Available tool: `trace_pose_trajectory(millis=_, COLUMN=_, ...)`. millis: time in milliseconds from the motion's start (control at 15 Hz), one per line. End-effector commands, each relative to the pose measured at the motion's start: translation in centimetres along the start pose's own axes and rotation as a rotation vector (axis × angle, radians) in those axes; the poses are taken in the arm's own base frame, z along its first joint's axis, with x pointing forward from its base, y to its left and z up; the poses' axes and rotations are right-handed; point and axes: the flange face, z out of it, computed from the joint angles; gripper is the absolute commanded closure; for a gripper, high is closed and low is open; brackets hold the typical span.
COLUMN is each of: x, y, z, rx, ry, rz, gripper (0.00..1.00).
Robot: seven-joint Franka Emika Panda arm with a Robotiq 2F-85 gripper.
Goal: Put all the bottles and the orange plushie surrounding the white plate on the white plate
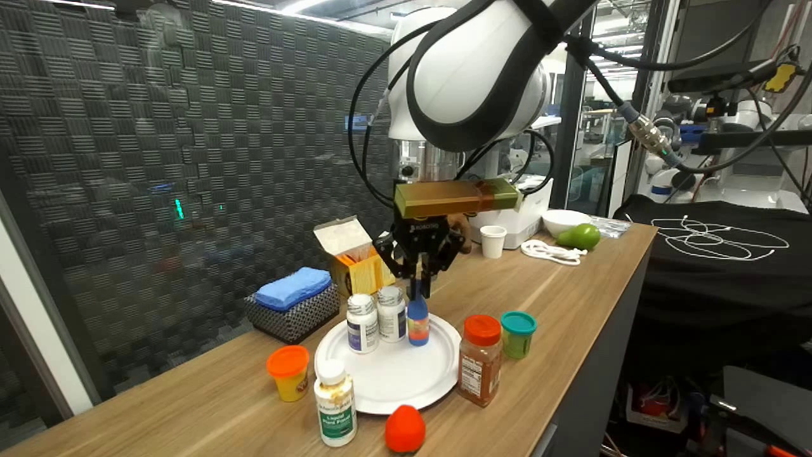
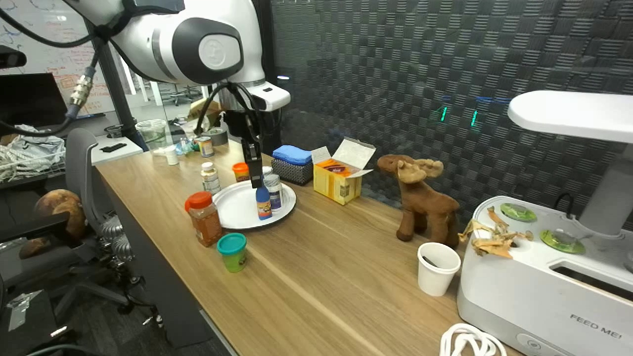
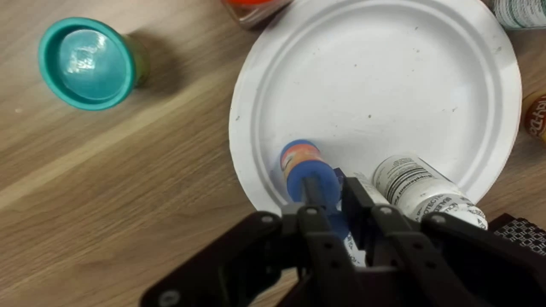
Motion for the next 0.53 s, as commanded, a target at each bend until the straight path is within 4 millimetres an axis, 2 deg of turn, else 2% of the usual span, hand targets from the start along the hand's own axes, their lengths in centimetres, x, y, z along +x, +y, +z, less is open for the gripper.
trace_pose_trajectory(millis=0, x=0.2, y=-0.1, z=-0.1, rx=0.000, ry=0.012, rz=0.011, gripper=0.68)
trace_pose_trajectory(millis=67, x=0.3, y=-0.1, z=-0.3, rx=0.001, ry=0.016, rz=0.010, gripper=0.54)
trace_pose_trajectory(millis=467, x=1.1, y=0.1, z=-1.5, rx=0.012, ry=0.039, rz=0.022, gripper=0.10)
